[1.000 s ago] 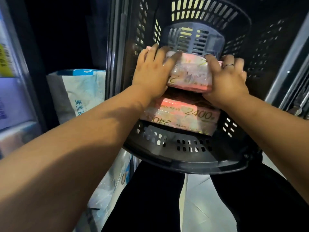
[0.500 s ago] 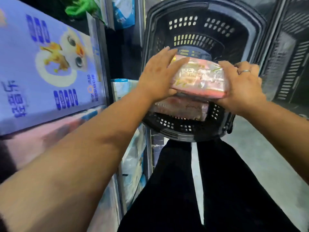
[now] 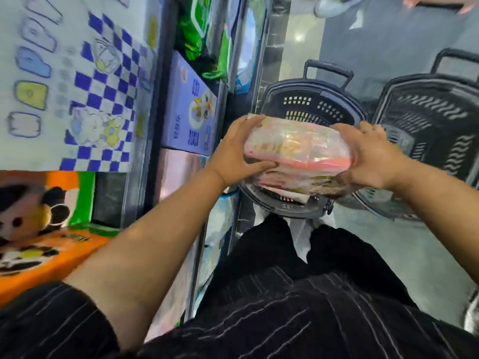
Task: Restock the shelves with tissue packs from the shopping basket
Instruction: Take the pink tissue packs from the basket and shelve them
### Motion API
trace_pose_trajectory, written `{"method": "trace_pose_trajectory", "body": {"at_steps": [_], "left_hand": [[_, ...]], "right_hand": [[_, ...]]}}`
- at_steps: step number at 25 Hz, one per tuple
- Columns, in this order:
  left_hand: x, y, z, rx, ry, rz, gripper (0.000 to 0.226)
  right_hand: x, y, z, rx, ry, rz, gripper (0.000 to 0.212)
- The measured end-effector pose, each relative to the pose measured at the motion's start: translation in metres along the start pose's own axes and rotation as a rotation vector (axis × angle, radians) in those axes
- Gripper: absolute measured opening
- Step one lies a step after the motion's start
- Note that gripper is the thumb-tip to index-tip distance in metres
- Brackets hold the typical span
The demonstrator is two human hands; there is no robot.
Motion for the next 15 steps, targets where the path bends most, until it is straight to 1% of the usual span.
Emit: {"method": "trace_pose_trajectory", "body": {"at_steps": [3, 5, 7, 10, 13, 15], "left_hand": [[0.014, 0.032, -0.031, -0.004, 0.065, -0.044, 0.092], [0.020, 0.055, -0.052, 0.014, 0.147, -0.071, 0.083], [0.023, 0.077, -0.075, 0.087, 0.249, -0.136, 0.075], [0.029, 0.099, -0.111, 0.218, 0.424, -0.304, 0.068], [0.040, 0.119, -0.149, 0.299, 0.586, -0.475, 0.070], [0.046, 0.128, -0.177, 0.323, 0.650, -0.593, 0.070]], "right_hand": [[0.032, -0.012, -0.019, 0.120, -0.048, -0.034, 0.116], [0.056, -0.024, -0.029, 0.224, -0.072, -0.060, 0.116], [0.079, -0.037, -0.039, 0.339, -0.086, -0.063, 0.111], [0.107, -0.058, -0.055, 0.490, -0.098, -0.007, 0.097], [0.120, -0.079, -0.066, 0.584, -0.052, 0.033, 0.092], [0.121, -0.096, -0.073, 0.655, 0.012, 0.056, 0.091]]}}
Point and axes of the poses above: each hand's wrist, its own z-axis towards the middle knuckle, its own x-axis out of the back of the hand, y = z × x, the point moved 4 cm from there along z, towards the middle knuckle, and after that the axes turned 4 degrees about x, right-handed, at the moved point
